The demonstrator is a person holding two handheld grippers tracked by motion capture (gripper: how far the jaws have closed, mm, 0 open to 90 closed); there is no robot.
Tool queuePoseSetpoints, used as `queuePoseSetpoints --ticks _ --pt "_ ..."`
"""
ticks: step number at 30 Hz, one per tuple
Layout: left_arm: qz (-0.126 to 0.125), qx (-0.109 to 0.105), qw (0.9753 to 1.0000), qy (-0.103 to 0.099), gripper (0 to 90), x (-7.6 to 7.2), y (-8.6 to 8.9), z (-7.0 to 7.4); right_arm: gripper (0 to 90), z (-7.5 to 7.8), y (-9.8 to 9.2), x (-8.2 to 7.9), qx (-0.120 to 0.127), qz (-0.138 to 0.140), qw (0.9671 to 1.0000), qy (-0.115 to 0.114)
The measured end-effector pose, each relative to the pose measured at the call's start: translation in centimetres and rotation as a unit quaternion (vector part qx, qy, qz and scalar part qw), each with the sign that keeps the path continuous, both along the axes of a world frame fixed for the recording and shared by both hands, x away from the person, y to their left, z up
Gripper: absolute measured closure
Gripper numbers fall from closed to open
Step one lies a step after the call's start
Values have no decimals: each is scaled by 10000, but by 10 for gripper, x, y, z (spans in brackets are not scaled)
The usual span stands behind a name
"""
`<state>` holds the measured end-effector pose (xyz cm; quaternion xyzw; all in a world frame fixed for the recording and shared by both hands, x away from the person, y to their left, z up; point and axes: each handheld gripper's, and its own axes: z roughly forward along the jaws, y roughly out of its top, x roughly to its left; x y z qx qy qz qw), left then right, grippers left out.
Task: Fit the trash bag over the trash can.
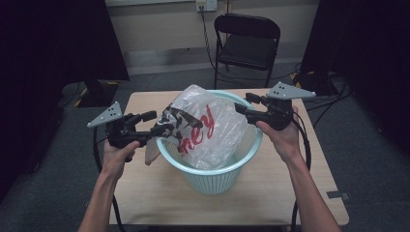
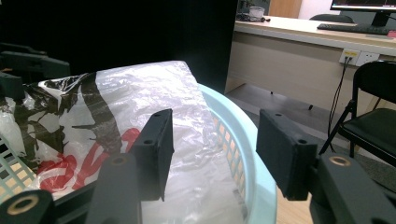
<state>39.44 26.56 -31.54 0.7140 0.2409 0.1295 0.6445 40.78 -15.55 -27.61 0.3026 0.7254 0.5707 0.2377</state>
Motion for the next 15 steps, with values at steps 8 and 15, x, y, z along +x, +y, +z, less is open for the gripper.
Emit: queuePoseSetpoints --ticks 8,15 --pt "245 200 9992 -226 866 0 5 12 453 0 3 0 -22 51 10000 -2" --pt "37 259 9986 -460 900 -6 -7 37 442 -3 11 2 -18 196 9998 32"
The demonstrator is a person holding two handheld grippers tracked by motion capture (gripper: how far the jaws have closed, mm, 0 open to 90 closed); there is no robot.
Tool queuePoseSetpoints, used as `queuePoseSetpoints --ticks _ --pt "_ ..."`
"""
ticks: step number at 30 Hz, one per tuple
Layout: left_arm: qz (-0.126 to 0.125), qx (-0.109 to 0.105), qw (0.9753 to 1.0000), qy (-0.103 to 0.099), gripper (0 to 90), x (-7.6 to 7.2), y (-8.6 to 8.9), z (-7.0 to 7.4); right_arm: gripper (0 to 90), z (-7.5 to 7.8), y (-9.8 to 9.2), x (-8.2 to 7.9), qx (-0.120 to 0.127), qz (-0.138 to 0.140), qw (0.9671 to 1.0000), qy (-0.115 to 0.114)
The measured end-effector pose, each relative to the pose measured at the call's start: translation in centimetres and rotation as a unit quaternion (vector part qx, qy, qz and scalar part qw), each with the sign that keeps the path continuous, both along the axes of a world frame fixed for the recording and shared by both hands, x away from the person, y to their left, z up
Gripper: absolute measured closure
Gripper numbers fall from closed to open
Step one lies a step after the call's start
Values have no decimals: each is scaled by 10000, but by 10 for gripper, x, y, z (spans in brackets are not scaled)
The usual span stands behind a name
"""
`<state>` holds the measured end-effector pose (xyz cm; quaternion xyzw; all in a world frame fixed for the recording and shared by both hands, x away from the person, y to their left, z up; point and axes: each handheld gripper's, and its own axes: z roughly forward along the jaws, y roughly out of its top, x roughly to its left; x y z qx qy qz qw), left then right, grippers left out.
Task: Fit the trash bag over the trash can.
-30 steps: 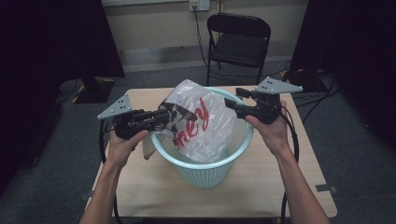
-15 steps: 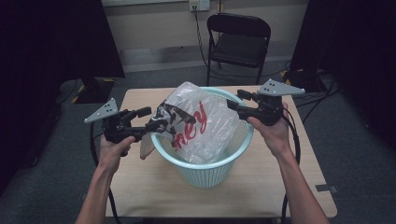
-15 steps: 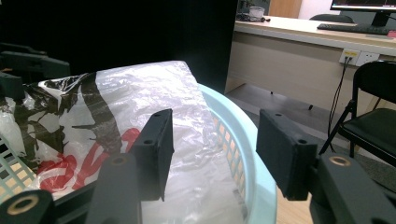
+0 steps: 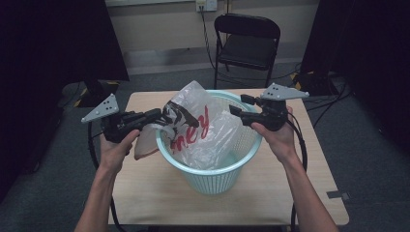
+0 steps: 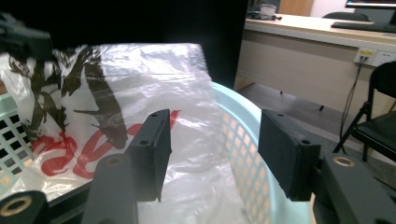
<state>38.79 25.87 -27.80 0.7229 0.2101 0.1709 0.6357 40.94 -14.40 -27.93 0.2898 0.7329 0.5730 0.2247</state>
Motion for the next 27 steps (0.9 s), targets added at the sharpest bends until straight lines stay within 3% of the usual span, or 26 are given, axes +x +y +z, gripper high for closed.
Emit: queuePoseSetpoints --ticks 4,7,12,15,19,21,27 --pt "-181 66 9997 -120 900 -1 -13 13 439 1 4 1 39 53 10000 14" --pt "-328 37 9994 -76 900 1 -24 16 438 1 9 0 17 130 9999 3" --pt "-305 473 9983 121 900 4 -38 3 430 -1 20 -4 -25 283 9996 -16" --pt "-224 560 9977 305 785 6 -37 -4 425 0 19 -6 -24 278 9996 -62" --pt "-68 367 9988 301 550 6 -28 -3 419 4 15 -8 -36 212 9997 -113" --pt "-22 85 9997 216 495 5 -18 -1 417 5 12 -8 -5 185 9997 -130" --pt "257 -207 9991 278 410 0 13 -1 412 5 11 -7 17 136 9998 -122"
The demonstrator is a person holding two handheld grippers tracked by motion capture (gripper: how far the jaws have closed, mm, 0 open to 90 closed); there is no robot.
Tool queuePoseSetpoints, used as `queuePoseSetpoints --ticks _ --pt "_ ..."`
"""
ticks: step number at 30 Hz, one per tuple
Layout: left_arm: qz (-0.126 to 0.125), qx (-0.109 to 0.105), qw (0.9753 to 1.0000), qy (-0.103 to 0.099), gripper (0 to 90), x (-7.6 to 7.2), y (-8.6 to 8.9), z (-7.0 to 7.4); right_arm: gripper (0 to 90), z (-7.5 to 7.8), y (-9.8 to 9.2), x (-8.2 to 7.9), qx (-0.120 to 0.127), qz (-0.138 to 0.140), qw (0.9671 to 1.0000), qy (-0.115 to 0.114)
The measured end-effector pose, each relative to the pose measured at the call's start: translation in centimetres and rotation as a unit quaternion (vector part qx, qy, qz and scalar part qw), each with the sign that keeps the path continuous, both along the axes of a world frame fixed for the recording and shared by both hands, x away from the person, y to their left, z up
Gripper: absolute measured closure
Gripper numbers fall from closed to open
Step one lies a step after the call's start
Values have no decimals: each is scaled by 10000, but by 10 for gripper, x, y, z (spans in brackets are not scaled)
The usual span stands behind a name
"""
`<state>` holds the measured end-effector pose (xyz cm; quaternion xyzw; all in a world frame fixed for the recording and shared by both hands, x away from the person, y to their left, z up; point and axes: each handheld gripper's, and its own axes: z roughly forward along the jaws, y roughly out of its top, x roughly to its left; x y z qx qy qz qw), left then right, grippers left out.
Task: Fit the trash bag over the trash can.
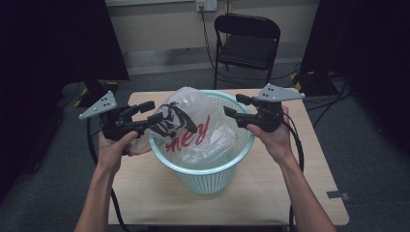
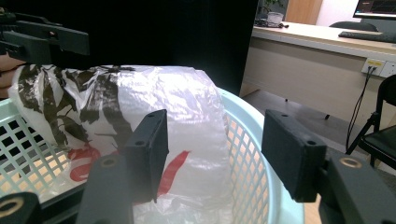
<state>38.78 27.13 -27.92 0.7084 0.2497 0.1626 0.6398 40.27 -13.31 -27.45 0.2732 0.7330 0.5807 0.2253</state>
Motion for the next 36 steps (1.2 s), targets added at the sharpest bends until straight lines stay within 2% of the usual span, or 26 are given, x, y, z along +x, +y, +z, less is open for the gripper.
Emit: queuePoseSetpoints --ticks 2,4,6,7,10,12,13,14,15,17,18,19,23,28,31,36 --pt "-37 -115 9999 52 369 -2 8 -4 410 0 1 0 -1 -3 10000 4" --pt "35 -178 9998 51 344 -7 17 -8 410 0 1 0 1 -7 10000 -9" --pt "-46 -233 9997 34 307 -11 21 -11 410 0 1 0 5 -27 10000 -8" --pt "-88 -198 9998 20 289 -12 22 -14 409 0 1 1 7 -27 10000 -26" --pt "-151 41 9997 185 274 -11 16 -23 403 1 3 0 10 -39 10000 -44" --pt "-126 202 9994 236 326 -9 11 -28 401 2 4 1 4 -48 10000 -45" --pt "-93 196 9995 219 449 -8 10 -28 399 2 4 1 -1 -53 10000 -61" --pt "43 177 9997 181 513 -8 10 -28 399 2 4 1 -6 -52 10000 -65" --pt "113 191 9997 129 597 -7 12 -27 397 3 4 0 -16 -43 10000 -74" --pt "-48 82 9999 111 780 -6 16 -23 394 5 4 -1 -29 -55 9999 -91" --pt "-54 57 9999 99 826 -5 16 -21 389 6 4 -2 -27 -58 9999 -110" --pt "-25 130 9999 59 854 -5 16 -19 380 7 4 -2 -38 -62 9999 -112" --pt "-89 72 9999 -7 882 -1 9 -6 353 16 6 -5 -3 -41 9999 -165" --pt "-299 120 9993 -212 884 1 -14 18 316 31 19 -9 5 117 9995 -276" --pt "-442 81 9986 -268 884 4 -24 26 295 36 34 -10 80 346 9990 -255" --pt "-618 22 9978 -250 884 12 -42 38 239 40 60 -8 -13 726 9973 -147"
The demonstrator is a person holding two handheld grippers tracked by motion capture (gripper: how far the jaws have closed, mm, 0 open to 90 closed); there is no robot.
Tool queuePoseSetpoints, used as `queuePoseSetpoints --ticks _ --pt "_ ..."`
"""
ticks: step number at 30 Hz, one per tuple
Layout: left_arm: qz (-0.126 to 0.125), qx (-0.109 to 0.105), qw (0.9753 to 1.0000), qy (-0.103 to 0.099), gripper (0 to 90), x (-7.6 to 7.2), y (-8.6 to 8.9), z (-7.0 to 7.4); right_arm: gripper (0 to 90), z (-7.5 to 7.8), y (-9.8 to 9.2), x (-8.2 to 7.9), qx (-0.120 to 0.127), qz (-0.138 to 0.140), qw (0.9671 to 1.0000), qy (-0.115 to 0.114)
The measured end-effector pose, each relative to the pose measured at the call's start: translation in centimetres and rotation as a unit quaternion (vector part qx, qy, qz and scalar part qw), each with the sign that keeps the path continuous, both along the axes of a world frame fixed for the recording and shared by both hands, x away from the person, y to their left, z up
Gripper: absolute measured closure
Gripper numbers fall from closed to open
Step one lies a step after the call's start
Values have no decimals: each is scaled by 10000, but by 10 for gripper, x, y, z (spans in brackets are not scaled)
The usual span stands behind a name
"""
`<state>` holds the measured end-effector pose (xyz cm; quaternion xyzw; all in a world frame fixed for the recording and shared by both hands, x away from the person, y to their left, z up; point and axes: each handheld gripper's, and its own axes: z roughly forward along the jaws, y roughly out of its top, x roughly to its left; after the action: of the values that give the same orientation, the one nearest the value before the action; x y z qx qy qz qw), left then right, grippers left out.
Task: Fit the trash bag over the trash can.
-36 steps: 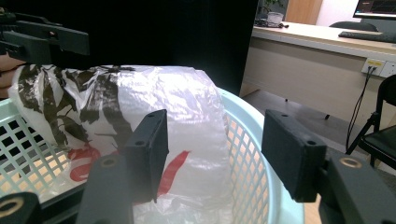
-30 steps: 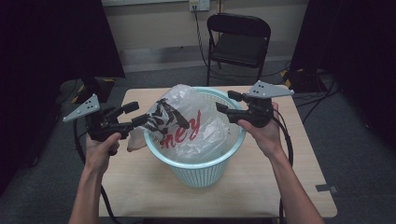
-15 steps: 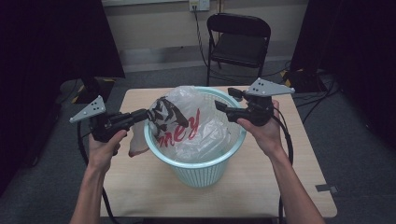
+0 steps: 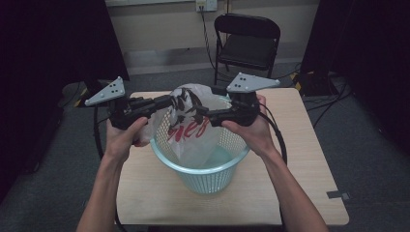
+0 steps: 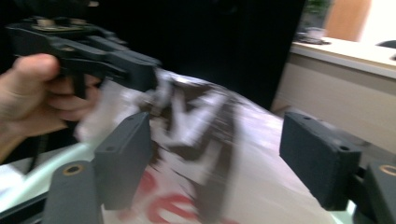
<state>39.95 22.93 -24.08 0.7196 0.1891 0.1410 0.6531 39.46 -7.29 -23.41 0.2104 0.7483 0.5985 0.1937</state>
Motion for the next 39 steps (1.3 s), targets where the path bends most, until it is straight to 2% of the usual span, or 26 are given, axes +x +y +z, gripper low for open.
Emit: queuePoseSetpoints --ticks 3,8,11,14,15,16,17,18,22,25,26,30,33,35,36,38,39 --pt "-16 -6 10000 10 885 3 -6 5 217 2 14 1 23 262 9996 92" --pt "-88 -18 10000 26 884 6 -14 12 224 -1 31 1 -242 390 9988 162" --pt "-195 -56 9998 32 884 6 -17 13 306 0 34 2 -328 264 9989 195" --pt "-285 -124 9995 38 876 4 -19 13 577 2 35 3 -346 260 9990 88" --pt "-290 -120 9995 35 852 4 -19 13 703 2 35 4 -333 310 9989 101" --pt "-267 -141 9995 38 807 4 -18 14 776 2 35 4 -364 316 9988 88" --pt "-218 -168 9996 50 686 3 -15 14 835 1 34 5 -389 273 9988 79" --pt "-170 -182 9997 53 611 2 -12 14 856 1 33 6 -369 290 9988 107" --pt "257 -267 9993 -36 410 -7 11 9 874 -1 22 6 -318 194 9992 146" --pt "548 -516 9972 -28 317 -10 31 -6 873 -2 17 7 -271 115 9994 157" --pt "640 -534 9965 18 291 -10 36 -11 871 -2 17 7 -256 92 9995 154" --pt "659 -552 9961 174 184 -8 47 -31 850 -2 17 8 -349 -6 9993 126" --pt "595 -520 9965 276 154 -6 48 -39 845 -2 14 7 -383 -58 9992 83" --pt "528 -371 9973 342 180 -5 46 -43 832 -2 11 8 -354 -98 9993 82" --pt "439 -304 9980 344 225 -4 45 -45 809 -2 10 8 -337 -111 9993 75" --pt "379 -208 9985 345 478 -3 43 -48 692 -2 8 7 -342 -156 9993 89" --pt "359 -207 9986 330 582 -2 43 -49 600 -3 8 7 -344 -193 9992 93"
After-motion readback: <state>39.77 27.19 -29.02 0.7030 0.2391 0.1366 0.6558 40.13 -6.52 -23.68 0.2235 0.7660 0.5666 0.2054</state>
